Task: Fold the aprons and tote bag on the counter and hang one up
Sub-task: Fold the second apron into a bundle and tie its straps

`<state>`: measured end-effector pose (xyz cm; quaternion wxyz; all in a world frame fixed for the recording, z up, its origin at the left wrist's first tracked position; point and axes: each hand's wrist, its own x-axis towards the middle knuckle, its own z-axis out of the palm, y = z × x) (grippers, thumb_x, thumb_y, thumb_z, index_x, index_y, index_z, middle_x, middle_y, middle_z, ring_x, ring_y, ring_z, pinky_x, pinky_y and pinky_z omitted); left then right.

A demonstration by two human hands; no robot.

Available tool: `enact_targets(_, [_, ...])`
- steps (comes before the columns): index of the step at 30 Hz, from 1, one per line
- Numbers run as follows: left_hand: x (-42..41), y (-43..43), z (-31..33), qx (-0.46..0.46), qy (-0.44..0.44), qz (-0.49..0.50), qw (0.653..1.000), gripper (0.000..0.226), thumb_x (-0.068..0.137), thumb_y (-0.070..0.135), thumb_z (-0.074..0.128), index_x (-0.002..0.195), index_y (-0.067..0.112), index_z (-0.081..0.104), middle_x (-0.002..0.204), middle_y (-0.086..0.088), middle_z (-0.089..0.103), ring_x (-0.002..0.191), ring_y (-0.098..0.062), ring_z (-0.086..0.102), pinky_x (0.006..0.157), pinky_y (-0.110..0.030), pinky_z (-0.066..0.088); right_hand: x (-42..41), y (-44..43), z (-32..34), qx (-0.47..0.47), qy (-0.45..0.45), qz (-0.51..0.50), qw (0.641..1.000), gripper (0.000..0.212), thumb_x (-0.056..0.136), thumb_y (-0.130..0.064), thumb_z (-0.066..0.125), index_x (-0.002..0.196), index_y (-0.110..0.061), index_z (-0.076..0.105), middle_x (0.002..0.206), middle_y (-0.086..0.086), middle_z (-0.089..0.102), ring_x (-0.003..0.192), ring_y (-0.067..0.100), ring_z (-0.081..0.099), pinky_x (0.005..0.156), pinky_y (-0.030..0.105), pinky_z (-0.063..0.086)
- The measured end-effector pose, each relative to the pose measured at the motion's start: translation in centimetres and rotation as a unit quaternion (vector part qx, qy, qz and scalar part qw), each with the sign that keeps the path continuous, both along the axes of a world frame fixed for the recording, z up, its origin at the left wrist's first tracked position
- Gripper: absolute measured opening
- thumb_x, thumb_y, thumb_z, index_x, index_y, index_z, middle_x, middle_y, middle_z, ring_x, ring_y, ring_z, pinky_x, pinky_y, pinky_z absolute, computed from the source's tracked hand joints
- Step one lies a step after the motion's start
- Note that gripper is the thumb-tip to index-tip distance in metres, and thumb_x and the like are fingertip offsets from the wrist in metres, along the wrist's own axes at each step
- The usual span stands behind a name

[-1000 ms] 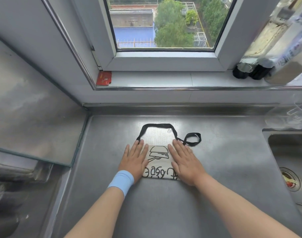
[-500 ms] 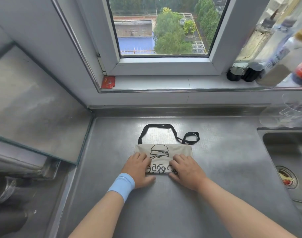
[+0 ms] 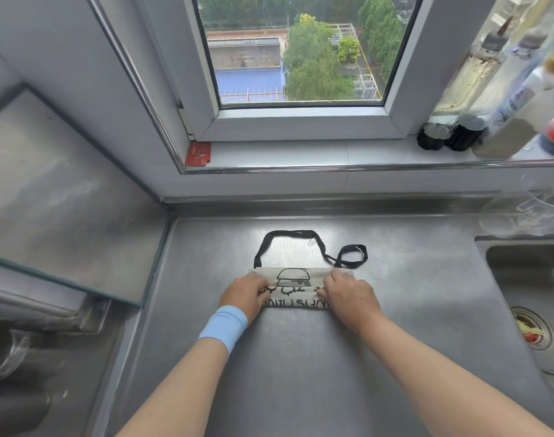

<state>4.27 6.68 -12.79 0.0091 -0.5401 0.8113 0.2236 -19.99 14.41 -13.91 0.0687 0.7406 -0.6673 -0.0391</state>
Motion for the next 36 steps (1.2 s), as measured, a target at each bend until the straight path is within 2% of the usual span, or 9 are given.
enact_targets(4, [-1.8,0.5,0.0,-0.143,-0.033,-0.054,0.988,0.038,0.063,0.011,0.075,0.095,0.028,0.066,0.106,0.003,0.06,0.094,-0.023,0.059,0.078,-0.033,0.047,-0.1,-1.0,-0.4,-0.015,-0.022,0.019,0.999,0.027,0.083,-0.035,0.071,0.091,-0.014,0.056,0.091,0.009,0.057,0.067,0.027,0.055,0.054,0.036,0.039])
enact_targets(8, [-4.3,2.2,-1.4,-0.223,-0.007,-0.211,0.952,0.025,0.077,0.01,0.051,0.093,0.021,0.067,0.105,-0.001,0.065,0.093,-0.024,0.058,0.081,-0.035,0.048,1.6,-1.2,-0.8,-0.045,-0.078,0.085,0.992,0.037,0.085,-0.009,0.038,0.116,-0.015,0.058,0.135,0.016,0.053,0.111,0.035,0.055,0.088,0.045,0.046])
enact_targets(11, [-3.6,3.0,-2.4,-0.131,-0.035,-0.217,0.967,0.045,0.077,0.013,0.039,0.11,0.022,0.068,0.127,0.0,0.063,0.115,-0.024,0.058,0.096,-0.041,0.049,2.1,-0.6,-1.8,0.022,-0.191,0.026,0.981,0.065,0.086,-0.009,0.022,0.149,-0.017,0.039,0.161,0.012,0.023,0.148,0.027,0.021,0.115,0.047,0.019])
enact_targets(15, [-1.2,2.5,-3.0,-0.085,-0.064,-0.235,0.966,0.059,0.085,0.031,0.044,0.144,0.027,0.043,0.154,0.006,0.034,0.144,-0.018,0.028,0.114,-0.047,0.017,0.0,-0.2,-3.0,0.089,-0.262,-0.008,0.961,0.064,0.095,-0.028,0.015,0.157,-0.025,0.0,0.165,-0.001,-0.009,0.15,0.012,-0.015,0.122,0.04,-0.003])
enact_targets(19, [-0.6,1.6,-2.5,-0.047,-0.039,-0.227,0.972,0.069,0.094,0.038,0.039,0.155,0.024,0.01,0.161,0.01,-0.002,0.149,-0.012,-0.007,0.117,-0.043,-0.015,-1.2,-0.8,-3.6,0.092,-0.289,-0.013,0.953,0.066,0.102,-0.03,0.041,0.157,-0.023,0.006,0.165,0.001,-0.003,0.151,0.013,-0.009,0.123,0.042,0.005])
enact_targets(23, [-0.9,1.3,-2.2,-0.012,0.034,-0.185,0.982,0.05,0.095,0.033,0.045,0.143,0.024,0.031,0.162,0.012,0.001,0.147,-0.002,-0.011,0.117,-0.04,-0.019,-1.1,-1.0,-3.2,0.01,-0.268,0.0,0.963,0.05,0.088,-0.021,0.069,0.13,-0.022,0.043,0.151,0.011,0.03,0.142,0.029,0.025,0.118,0.045,0.022])
enact_targets(27, [-0.2,1.0,-2.5,-0.052,0.027,-0.189,0.98,0.04,0.091,0.036,0.051,0.13,0.026,0.049,0.161,0.003,0.016,0.149,-0.013,0.005,0.121,-0.037,-0.004,-0.6,-0.8,-2.0,-0.009,-0.213,0.089,0.973,0.022,0.079,-0.01,0.069,0.09,-0.02,0.052,0.097,0.002,0.05,0.088,0.021,0.044,0.075,0.032,0.045])
enact_targets(32, [-0.1,1.7,-1.6,-0.133,0.007,-0.142,0.981,0.046,0.073,0.053,0.059,0.116,0.037,0.061,0.112,0.006,0.05,0.108,-0.02,0.045,0.097,-0.037,0.039,-1.5,0.1,-1.3,0.047,-0.179,0.106,0.977,0.026,0.089,-0.047,0.056,0.095,-0.022,0.053,0.097,-0.005,0.05,0.09,0.016,0.046,0.079,0.029,0.042])
enact_targets(36, [0.4,1.0,-1.2,-0.082,-0.004,-0.129,0.988,0.053,0.075,0.061,0.059,0.122,0.037,0.058,0.116,0.011,0.051,0.111,-0.015,0.046,0.095,-0.029,0.044,-0.8,-0.7,-0.2,0.06,-0.119,0.104,0.986,0.017,0.084,-0.03,0.07,0.084,-0.016,0.059,0.083,0.0,0.057,0.073,0.02,0.058,0.055,0.031,0.046])
